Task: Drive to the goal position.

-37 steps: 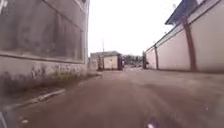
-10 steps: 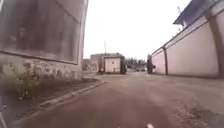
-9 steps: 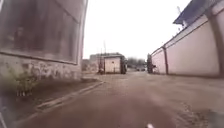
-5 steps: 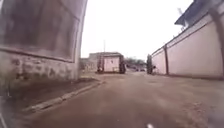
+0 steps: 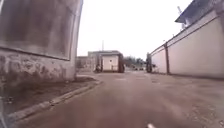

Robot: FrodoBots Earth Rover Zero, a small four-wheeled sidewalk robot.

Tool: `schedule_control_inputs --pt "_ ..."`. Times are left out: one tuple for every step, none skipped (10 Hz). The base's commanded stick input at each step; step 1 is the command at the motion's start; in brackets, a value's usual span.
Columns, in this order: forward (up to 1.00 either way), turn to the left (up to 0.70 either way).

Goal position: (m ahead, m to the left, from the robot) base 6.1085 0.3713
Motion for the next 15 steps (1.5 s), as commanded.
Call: schedule_control_inputs --pt "0.7 0.0" --pt "0.7 0.0" --pt "0.7 0.0" --pt "0.7 -0.05" --pt "0.7 -0.17" --pt "0.7 -0.23" --pt "0.7 -0.27" --pt "0.7 0.0" --pt "0.7 0.0" --pt "0.7 0.0" --pt "0.7 0.0" --pt "0.7 0.0" --pt "0.7 0.0" --pt "0.7 0.0" --pt "0.7 0.0"
